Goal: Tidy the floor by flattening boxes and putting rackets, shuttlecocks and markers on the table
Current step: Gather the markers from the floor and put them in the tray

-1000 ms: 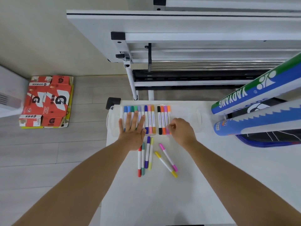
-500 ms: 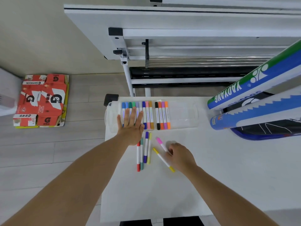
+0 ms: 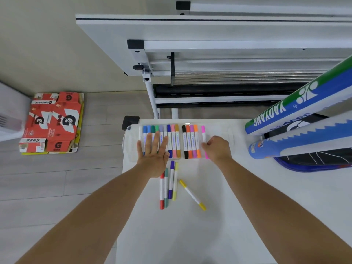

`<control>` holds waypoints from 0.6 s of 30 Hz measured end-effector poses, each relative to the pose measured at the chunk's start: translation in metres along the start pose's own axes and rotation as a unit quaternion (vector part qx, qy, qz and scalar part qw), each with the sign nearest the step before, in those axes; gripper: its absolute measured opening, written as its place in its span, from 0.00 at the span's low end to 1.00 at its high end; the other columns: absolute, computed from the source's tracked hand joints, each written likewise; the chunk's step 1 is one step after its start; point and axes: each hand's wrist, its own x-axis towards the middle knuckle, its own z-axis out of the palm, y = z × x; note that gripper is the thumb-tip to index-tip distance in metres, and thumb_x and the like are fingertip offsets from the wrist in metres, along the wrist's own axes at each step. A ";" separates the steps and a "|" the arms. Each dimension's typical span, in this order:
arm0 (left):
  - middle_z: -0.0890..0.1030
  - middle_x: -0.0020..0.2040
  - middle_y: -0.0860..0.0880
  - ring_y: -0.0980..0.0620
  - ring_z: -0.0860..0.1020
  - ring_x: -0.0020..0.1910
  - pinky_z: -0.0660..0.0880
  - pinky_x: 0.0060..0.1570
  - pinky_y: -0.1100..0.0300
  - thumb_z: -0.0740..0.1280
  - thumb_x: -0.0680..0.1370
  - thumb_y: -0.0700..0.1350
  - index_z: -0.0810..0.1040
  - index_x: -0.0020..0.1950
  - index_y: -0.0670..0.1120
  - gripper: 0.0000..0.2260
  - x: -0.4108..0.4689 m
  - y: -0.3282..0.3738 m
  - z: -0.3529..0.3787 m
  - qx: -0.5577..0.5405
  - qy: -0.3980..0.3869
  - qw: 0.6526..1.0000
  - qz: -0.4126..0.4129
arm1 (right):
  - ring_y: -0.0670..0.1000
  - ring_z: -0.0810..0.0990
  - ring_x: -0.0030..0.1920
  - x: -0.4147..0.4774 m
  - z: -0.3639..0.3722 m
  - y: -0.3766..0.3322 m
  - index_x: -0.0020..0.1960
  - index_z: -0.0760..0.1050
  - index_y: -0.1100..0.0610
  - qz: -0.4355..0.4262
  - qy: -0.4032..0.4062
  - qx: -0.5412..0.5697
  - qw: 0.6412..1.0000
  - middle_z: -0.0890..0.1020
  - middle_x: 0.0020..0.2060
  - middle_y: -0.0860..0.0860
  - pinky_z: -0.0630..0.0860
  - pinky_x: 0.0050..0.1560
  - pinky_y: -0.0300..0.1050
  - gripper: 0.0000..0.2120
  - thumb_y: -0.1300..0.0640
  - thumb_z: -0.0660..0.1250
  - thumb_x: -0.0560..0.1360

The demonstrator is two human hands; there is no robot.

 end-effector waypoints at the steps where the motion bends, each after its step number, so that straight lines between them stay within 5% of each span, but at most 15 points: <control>1: 0.18 0.71 0.49 0.43 0.20 0.71 0.32 0.72 0.35 0.39 0.84 0.59 0.20 0.72 0.56 0.28 0.000 0.000 0.000 0.001 0.001 1.000 0.000 | 0.48 0.74 0.30 0.004 0.002 -0.003 0.35 0.71 0.56 0.008 -0.008 -0.011 1.000 0.75 0.29 0.50 0.67 0.29 0.40 0.16 0.49 0.66 0.77; 9: 0.17 0.71 0.49 0.43 0.20 0.71 0.31 0.72 0.35 0.39 0.84 0.59 0.19 0.72 0.56 0.28 0.000 -0.001 0.002 0.000 0.005 1.000 0.000 | 0.48 0.77 0.35 0.003 0.006 -0.006 0.41 0.74 0.54 -0.027 0.005 -0.043 0.999 0.78 0.34 0.49 0.71 0.36 0.41 0.15 0.47 0.60 0.81; 18: 0.17 0.71 0.49 0.43 0.20 0.71 0.32 0.72 0.35 0.39 0.83 0.60 0.19 0.72 0.56 0.29 0.000 -0.001 0.002 -0.001 0.008 1.000 0.002 | 0.47 0.72 0.27 0.005 0.003 -0.014 0.30 0.69 0.54 0.011 0.007 0.010 1.000 0.73 0.26 0.49 0.64 0.28 0.39 0.17 0.53 0.62 0.78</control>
